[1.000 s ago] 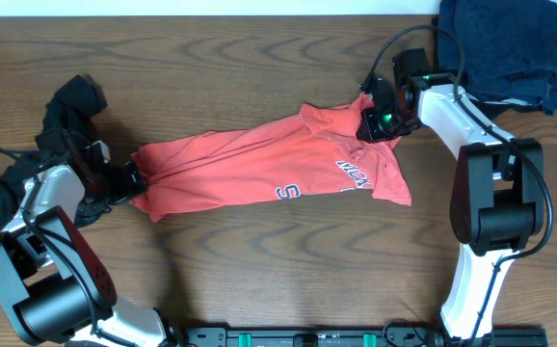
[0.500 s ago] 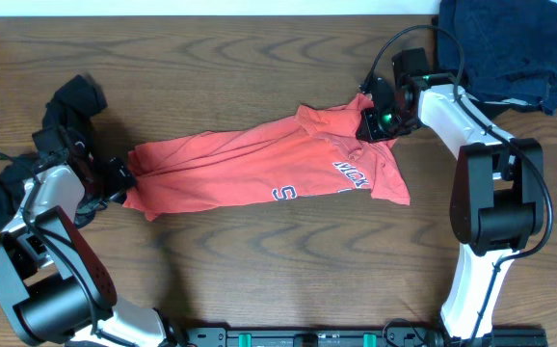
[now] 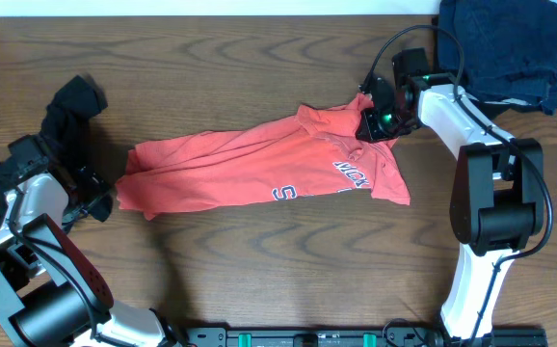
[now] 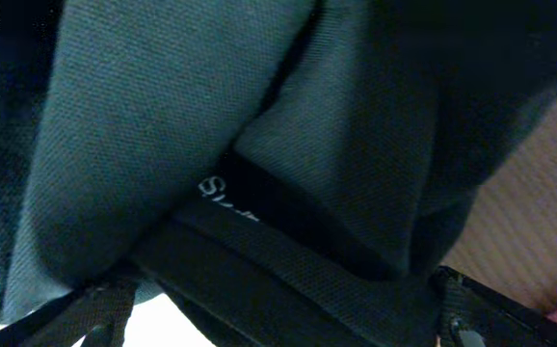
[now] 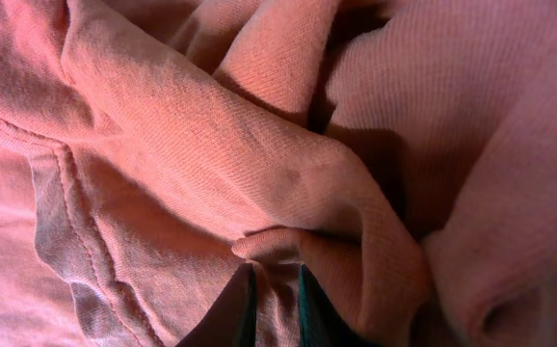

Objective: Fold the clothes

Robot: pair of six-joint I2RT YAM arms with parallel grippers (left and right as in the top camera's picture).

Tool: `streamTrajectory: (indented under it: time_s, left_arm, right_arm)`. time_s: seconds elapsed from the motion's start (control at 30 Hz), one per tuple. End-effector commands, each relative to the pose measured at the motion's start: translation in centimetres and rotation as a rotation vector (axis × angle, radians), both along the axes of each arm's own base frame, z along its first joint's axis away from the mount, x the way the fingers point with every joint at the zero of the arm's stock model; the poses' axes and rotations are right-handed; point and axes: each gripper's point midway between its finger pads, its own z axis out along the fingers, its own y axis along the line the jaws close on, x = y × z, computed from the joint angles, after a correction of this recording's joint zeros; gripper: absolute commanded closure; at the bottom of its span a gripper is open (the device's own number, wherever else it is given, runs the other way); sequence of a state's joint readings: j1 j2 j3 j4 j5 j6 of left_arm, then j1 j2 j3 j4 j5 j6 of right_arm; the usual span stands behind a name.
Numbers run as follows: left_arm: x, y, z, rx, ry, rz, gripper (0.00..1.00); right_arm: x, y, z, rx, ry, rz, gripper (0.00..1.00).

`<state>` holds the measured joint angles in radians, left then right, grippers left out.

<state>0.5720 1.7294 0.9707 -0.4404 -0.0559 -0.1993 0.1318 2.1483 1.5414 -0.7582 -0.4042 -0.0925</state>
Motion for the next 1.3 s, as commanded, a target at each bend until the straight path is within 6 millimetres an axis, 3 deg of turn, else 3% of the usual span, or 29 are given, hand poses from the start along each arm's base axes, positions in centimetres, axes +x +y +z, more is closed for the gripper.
streamTrajectory:
  time_s: [0.0,0.17,0.33,0.47,0.57,0.7,0.87,1.1,1.27]
  left_arm:
    - [0.6,0.8,1.5,0.040,-0.027,0.025,0.02]
    - [1.9,-0.1,3.6,0.012,-0.111,-0.011,0.02]
    - [1.5,-0.9,8.1,0.041,-0.168,-0.011,0.02]
    - [1.4,-2.4,11.4,0.067,-0.235,-0.051,0.02]
    - [2.7,-4.5,12.3,0.036,-0.283,-0.177,0.02]
    - [4.6,-7.3,11.0,-0.044,-0.300,-0.401,0.02]
    - [5.7,-10.1,7.6,-0.218,-0.299,-0.554,0.02]
    - [5.6,-11.2,3.0,-0.309,-0.225,-0.660,0.02]
    - [6.1,-12.2,1.6,-0.371,-0.248,-0.716,0.02]
  right_arm:
    - [-0.2,0.0,-0.7,-0.020,0.001,0.022,0.85]
    - [-0.3,0.0,-0.7,-0.020,0.006,0.022,0.85]
    - [-0.6,0.0,-0.7,-0.021,0.017,0.022,0.85]
    - [-0.6,-0.1,-0.7,-0.022,0.020,0.022,0.84]
    - [-0.6,-0.1,-0.7,-0.021,0.020,0.022,0.85]
    - [-0.6,-0.1,-0.7,-0.021,0.019,0.022,0.82]
    - [-0.5,0.0,-0.7,-0.021,0.014,0.022,0.78]
    - [-0.3,0.0,-0.7,-0.019,0.004,0.022,0.75]
    - [-0.2,0.0,-0.6,-0.019,0.001,0.022,0.75]
